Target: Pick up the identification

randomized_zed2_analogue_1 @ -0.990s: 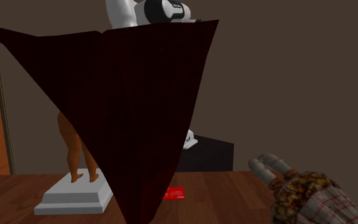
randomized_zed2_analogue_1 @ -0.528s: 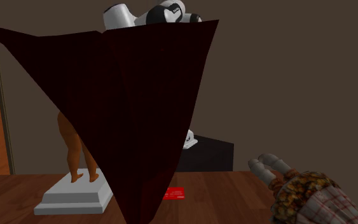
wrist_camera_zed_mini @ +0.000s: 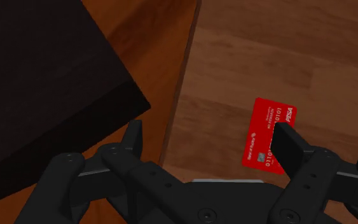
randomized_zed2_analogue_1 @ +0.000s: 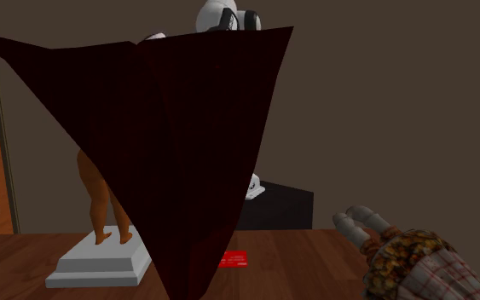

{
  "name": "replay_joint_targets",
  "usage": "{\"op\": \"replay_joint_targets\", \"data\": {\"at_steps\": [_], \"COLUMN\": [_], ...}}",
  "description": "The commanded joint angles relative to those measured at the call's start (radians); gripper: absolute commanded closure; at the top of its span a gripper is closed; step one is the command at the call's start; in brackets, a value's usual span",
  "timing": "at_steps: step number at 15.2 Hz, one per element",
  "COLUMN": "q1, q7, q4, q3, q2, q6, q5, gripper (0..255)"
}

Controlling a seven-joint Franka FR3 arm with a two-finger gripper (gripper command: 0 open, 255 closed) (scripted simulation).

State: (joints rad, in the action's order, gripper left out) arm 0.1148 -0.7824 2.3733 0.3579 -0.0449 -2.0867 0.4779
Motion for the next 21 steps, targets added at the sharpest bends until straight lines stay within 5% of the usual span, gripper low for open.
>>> {"op": "replay_joint_targets", "data": {"at_steps": [1, 9, 19, 20, 21], "q1": [0.011, 0.068, 0.082, 0.082, 0.082], "q7": [-0.037, -0.155, -0.124, -0.123, -0.124], "q4": [-0.036, -0.212, -0.226, -0.225, -0.224], "q3": [0.013, 0.041, 0.036, 0.036, 0.037], "q2": [0.077, 0.390, 0.491, 0.491, 0.490], "q6": [-0.040, -0.185, -0.265, -0.267, -0.267], "q5": [0.024, 0.106, 0.109, 0.110, 0.110], "gripper": [0, 0, 0, 255, 255]}}
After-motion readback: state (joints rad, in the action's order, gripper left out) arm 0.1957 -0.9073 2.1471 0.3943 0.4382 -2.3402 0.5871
